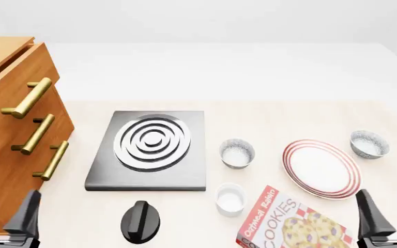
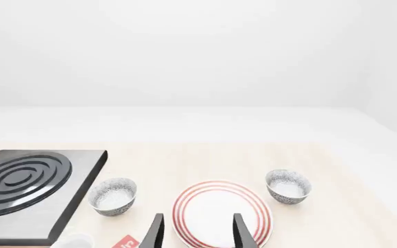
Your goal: Pick the akita bowl next to the plate and place it on the plate.
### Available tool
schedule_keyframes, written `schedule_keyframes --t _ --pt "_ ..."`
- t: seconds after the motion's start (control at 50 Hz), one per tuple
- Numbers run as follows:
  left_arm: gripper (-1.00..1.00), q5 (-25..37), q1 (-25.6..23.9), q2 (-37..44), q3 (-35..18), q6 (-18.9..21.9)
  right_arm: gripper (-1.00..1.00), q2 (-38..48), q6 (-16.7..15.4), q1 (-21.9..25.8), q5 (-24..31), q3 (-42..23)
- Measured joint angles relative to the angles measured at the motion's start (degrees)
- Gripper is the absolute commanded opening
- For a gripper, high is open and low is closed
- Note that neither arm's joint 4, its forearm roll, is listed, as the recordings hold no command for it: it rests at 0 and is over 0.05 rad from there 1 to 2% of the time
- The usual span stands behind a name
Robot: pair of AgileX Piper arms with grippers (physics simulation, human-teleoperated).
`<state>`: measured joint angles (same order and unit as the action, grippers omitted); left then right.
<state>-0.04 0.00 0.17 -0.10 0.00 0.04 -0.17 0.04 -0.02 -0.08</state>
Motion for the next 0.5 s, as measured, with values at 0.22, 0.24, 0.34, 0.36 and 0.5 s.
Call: schedule_keyframes --t 0.22,0.24,0.34,0.36,0.5 --pt "1.0 -0.04 0.0 0.18 -0.1 0.0 1.0 0.06 -0.47 0.01 0.04 -0.1" --pt "1.0 -0.05 0.0 0.18 -0.1 0.0 1.0 0.06 -0.51 0.02 0.04 -0.1" --pt "1.0 -0.05 0.0 0.22 -0.12 0.0 1.0 0.05 -0.71 0.02 0.06 -0.17" --pt "1.0 -0.06 0.0 0.22 -0.13 0.0 1.0 0.05 -0.75 0.02 0.07 -0.2" --pt "1.0 -0.06 0.0 0.24 -0.14 0.0 1.0 0.07 -1.03 -0.11 0.23 -0.48"
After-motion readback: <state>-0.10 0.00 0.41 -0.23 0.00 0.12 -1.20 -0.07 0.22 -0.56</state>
